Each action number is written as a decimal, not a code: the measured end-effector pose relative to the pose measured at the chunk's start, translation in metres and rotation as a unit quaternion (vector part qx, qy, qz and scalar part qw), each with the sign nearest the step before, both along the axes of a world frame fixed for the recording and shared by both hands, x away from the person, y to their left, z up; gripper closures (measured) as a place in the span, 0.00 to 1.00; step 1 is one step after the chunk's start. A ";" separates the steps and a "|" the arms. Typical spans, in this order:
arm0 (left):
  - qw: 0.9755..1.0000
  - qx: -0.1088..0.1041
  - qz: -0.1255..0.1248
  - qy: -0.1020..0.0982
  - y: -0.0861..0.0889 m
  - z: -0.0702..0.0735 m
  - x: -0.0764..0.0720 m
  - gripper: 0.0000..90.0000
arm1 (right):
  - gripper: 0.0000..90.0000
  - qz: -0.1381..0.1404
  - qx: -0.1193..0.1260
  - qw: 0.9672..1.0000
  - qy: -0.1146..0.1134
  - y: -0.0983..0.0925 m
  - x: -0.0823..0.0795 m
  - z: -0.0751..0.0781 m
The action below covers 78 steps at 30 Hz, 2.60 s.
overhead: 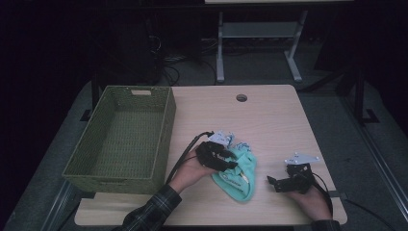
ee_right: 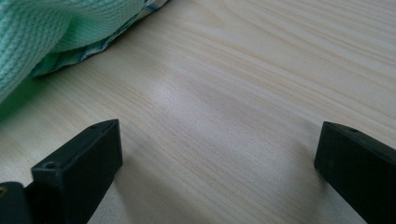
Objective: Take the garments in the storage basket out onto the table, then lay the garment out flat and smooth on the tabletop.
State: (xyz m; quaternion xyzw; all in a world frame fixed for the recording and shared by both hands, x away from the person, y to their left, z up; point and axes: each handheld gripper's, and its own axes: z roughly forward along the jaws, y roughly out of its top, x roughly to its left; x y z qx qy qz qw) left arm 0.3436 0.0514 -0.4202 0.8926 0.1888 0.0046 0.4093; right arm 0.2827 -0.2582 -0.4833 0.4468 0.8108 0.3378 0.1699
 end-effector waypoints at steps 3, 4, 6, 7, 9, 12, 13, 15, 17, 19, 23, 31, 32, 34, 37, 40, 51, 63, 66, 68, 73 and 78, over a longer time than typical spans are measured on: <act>1.000 0.001 0.009 -0.001 0.011 0.001 -0.005 0.55 | 0.01 0.001 0.000 1.000 0.000 0.000 0.000 0.000; 1.000 0.004 0.013 0.000 0.015 0.000 -0.007 0.55 | 0.01 0.001 0.000 1.000 0.000 0.000 0.000 0.000; 1.000 0.008 0.019 0.004 0.022 -0.004 -0.010 0.55 | 0.01 0.001 0.000 1.000 0.000 0.000 0.000 0.000; 1.000 0.011 0.021 0.005 0.024 -0.005 -0.011 0.55 | 0.01 0.001 0.000 1.000 0.000 0.000 0.000 0.000; 0.999 0.016 0.034 0.006 0.030 -0.010 -0.013 0.55 | 0.01 0.001 0.000 1.000 0.000 0.000 0.000 0.000; 0.999 0.019 0.049 0.010 0.038 -0.015 -0.015 0.55 | 0.01 0.002 0.000 1.000 -0.001 0.000 0.000 0.000; 0.998 0.018 0.054 0.012 0.039 -0.016 -0.016 0.55 | 0.01 0.002 0.000 1.000 0.000 0.000 0.000 0.000; 0.998 0.021 0.063 0.005 0.043 -0.017 -0.019 0.55 | 0.01 0.001 0.000 1.000 0.000 0.000 0.000 0.000; 0.998 0.019 0.063 0.003 0.046 -0.016 -0.024 0.59 | 0.01 0.002 0.000 1.000 0.000 0.000 0.000 0.000; 0.998 0.017 0.057 0.009 0.047 -0.017 -0.029 0.67 | 0.01 0.002 0.000 1.000 0.000 0.000 0.000 0.000; 0.999 0.026 0.039 0.023 0.046 -0.018 -0.036 0.88 | 0.01 0.001 0.000 1.000 0.000 0.000 0.000 0.000; 0.998 0.045 0.022 0.025 0.032 -0.029 -0.040 1.00 | 0.01 0.001 0.000 1.000 0.000 0.000 0.000 0.000; 0.998 0.046 0.020 0.026 0.030 -0.030 -0.039 1.00 | 0.01 0.001 0.000 1.000 0.000 0.000 0.000 0.000; 0.999 0.040 0.022 0.025 0.027 -0.032 -0.038 1.00 | 0.01 0.001 0.000 1.000 0.000 0.000 0.000 0.000; 0.999 0.040 0.020 0.022 0.024 -0.033 -0.036 1.00 | 0.01 0.001 0.000 1.000 0.000 0.000 0.000 0.000; 0.998 0.052 0.011 0.023 0.019 -0.037 -0.034 1.00 | 0.01 0.000 0.001 1.000 0.000 0.000 -0.001 0.000; 0.997 0.064 0.003 0.031 0.021 -0.041 -0.040 1.00 | 0.01 0.001 -0.001 1.000 0.000 0.000 -0.002 0.000; 0.997 0.073 0.021 0.034 0.041 -0.039 -0.049 0.99 | 0.01 -0.006 0.000 1.000 0.001 0.000 -0.001 0.000; 0.996 0.084 0.023 0.031 0.049 -0.038 -0.051 0.99 | 0.01 -0.010 0.000 1.000 0.000 0.000 -0.001 0.000; 0.995 0.089 0.028 0.029 0.053 -0.037 -0.053 0.99 | 0.01 -0.010 -0.001 1.000 0.000 0.000 -0.001 0.000; 0.994 0.097 0.029 0.030 0.056 -0.036 -0.055 0.99 | 0.17 0.007 0.002 1.000 -0.006 0.000 -0.002 0.002; 0.994 0.099 0.025 0.032 0.054 -0.036 -0.054 0.99 | 0.41 0.018 -0.008 1.000 -0.012 0.009 -0.001 0.015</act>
